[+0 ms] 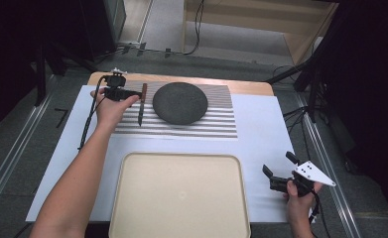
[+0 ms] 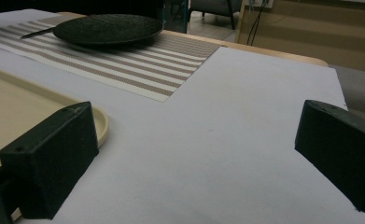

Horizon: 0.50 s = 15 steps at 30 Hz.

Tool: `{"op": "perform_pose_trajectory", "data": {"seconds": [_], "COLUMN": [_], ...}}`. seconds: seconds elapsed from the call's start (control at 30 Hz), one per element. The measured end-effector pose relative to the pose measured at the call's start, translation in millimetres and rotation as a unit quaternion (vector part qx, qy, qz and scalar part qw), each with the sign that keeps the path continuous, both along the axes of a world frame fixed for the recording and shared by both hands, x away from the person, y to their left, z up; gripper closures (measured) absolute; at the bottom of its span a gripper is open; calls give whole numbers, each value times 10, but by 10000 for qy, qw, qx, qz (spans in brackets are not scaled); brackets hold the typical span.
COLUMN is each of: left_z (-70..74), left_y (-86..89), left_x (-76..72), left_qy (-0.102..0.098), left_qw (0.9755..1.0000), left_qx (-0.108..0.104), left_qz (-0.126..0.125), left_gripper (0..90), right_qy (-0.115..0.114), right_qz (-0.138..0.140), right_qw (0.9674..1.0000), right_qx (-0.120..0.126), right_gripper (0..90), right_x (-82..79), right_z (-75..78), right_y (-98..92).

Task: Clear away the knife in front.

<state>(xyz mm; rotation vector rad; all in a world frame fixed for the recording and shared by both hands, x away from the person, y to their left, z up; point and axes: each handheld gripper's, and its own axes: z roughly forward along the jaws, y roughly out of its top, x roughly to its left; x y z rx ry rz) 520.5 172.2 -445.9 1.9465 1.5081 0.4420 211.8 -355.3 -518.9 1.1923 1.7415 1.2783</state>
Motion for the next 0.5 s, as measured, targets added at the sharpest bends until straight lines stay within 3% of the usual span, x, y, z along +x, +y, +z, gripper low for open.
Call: {"op": "perform_pose_trajectory", "data": {"seconds": [0.13, 0.2, 0.37, 0.43, 0.5], "left_z": [-24, -37, -73, -94, -116], "left_y": [-56, -85, -135, -167, -198], "left_x": [79, 104, 187, 216, 258], "left_qy": [159, 192, 356, 369, 505], "left_qw": [9998, 9996, 9990, 9990, 9984], "left_qx": [81, 27, -105, -71, -89], "left_qz": [-116, -197, -230, -247, -254], "left_gripper": [373, 454, 546, 550, 569], "right_qy": [12, 8, 0, 10, 7], "right_qz": [2, 15, 29, 33, 27], "right_qw": [10000, 10000, 10000, 10000, 10000], "right_qx": [13, 16, 41, 40, 47], "right_gripper": [0, 0, 0, 0, 0], "right_x": [-1, 1, 5, 5, 6], "right_z": [0, 0, -2, -1, -2], "right_y": [-2, -5, -9, -10, -12]}}
